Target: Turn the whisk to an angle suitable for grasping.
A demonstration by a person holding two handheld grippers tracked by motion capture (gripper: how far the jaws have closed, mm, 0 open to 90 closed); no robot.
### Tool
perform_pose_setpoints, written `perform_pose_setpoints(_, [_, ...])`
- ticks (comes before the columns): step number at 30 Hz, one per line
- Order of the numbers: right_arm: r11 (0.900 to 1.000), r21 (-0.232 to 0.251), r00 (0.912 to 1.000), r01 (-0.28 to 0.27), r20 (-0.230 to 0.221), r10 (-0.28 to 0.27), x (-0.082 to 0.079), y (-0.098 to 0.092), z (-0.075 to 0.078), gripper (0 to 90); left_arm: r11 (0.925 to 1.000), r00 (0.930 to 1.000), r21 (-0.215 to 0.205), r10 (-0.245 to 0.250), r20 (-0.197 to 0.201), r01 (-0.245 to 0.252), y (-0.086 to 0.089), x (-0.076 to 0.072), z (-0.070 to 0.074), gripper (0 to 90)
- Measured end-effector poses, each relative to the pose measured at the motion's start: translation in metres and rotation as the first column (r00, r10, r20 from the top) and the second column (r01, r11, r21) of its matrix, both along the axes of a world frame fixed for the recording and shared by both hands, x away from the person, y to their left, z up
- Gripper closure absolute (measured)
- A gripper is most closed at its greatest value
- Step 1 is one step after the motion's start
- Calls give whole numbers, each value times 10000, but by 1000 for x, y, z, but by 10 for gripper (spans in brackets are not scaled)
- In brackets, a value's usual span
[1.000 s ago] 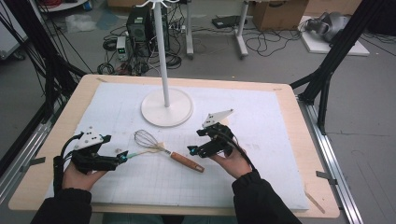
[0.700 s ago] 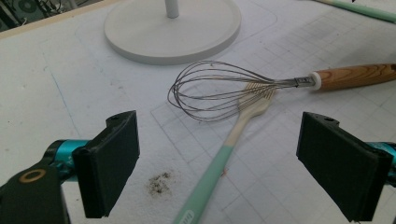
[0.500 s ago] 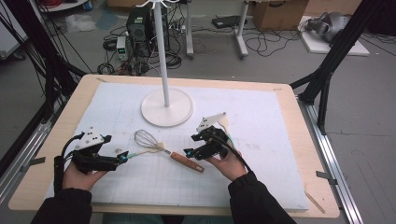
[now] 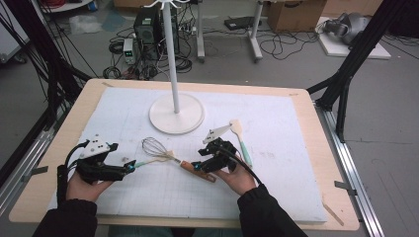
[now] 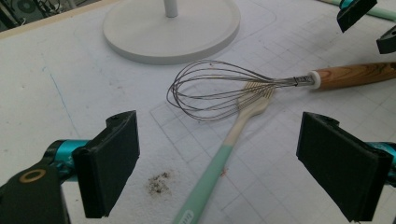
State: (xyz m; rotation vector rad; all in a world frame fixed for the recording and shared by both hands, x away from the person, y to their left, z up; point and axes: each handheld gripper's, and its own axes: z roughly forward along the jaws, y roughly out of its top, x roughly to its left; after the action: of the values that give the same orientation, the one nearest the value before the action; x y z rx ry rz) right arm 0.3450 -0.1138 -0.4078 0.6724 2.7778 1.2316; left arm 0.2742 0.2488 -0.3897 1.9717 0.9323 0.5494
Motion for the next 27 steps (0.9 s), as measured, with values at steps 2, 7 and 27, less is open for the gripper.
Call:
perform_pose_setpoints(2, [10000, 0, 10000, -26, 1, 26, 0, 1, -1, 420, 10000, 10000, -15, 1, 1, -1, 0, 0, 0, 136])
perform_pose_setpoints(7, [9999, -106, 9999, -57, -98, 56, -1, 4, -4, 423, 10000, 10000, -29, -16, -9, 16, 0, 0, 0, 136])
perform_pose_setpoints(27, [9988, -490, 9999, 1, -113, -6, -4, 14, -11, 487, 10000, 10000, -48, -31, -11, 31, -1, 0, -1, 136])
